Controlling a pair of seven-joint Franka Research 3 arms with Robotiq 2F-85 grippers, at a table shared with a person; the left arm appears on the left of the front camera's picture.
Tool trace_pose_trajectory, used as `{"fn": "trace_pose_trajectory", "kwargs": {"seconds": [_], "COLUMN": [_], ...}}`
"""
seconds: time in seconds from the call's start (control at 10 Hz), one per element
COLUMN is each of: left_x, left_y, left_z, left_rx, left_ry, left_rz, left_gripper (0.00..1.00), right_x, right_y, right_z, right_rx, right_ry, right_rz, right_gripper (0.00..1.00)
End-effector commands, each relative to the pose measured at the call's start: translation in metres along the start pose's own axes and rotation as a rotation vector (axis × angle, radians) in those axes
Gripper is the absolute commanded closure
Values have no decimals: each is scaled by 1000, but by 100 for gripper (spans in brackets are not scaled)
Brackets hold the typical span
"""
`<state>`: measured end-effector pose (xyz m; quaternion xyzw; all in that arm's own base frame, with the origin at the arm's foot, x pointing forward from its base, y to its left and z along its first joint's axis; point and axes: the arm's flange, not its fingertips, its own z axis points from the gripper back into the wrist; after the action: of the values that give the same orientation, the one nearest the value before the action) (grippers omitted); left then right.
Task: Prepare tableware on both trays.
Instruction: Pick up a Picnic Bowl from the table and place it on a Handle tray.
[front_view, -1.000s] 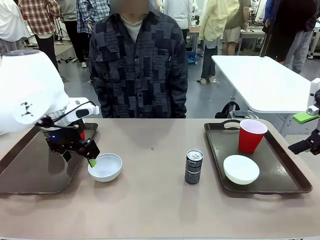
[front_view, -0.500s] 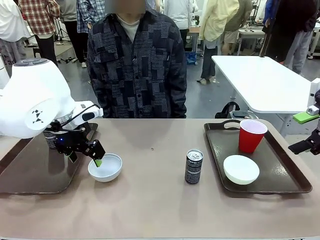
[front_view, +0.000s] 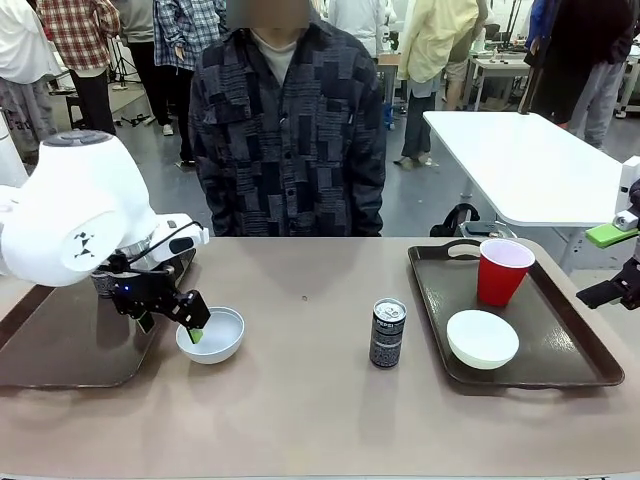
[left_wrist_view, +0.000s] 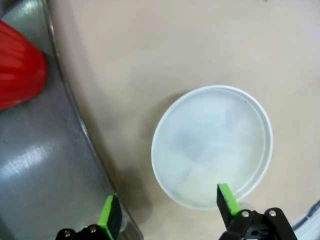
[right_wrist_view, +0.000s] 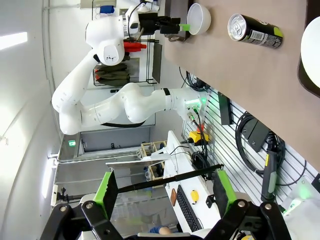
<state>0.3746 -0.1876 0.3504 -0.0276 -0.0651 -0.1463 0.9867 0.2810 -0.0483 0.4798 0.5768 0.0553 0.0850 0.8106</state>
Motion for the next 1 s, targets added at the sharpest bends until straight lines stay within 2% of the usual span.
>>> {"fn": "trace_pose_trajectory", "kwargs": {"seconds": [0.0,0.1,0.2,0.3,0.4,0.7,0.9], "left_x": [14,16,18,21,23,24,24], "left_y": [-3,-4,-5,-7,-8,-7,-7], "left_z": [-15,-17,-21,-24,-27,-27,-23], "left_rx": [24,1,-8,-6,10,44,52], "left_ry": [-94,-114,-135,-147,-139,-129,-123], "left_rz": [67,80,88,105,115,127,135], "left_gripper": [54,54,100,59,100,98,100], "right_x": [0,0,0,0,0,0,0], "right_y": [2,2,2,2,2,2,2], "right_z": [0,0,0,0,0,0,0], "right_rx": [14,14,14,14,14,14,14], "right_ry": [3,3,3,3,3,3,3], "right_rz": [8,8,8,8,8,8,8], "right_gripper": [0,0,0,0,0,0,0]}}
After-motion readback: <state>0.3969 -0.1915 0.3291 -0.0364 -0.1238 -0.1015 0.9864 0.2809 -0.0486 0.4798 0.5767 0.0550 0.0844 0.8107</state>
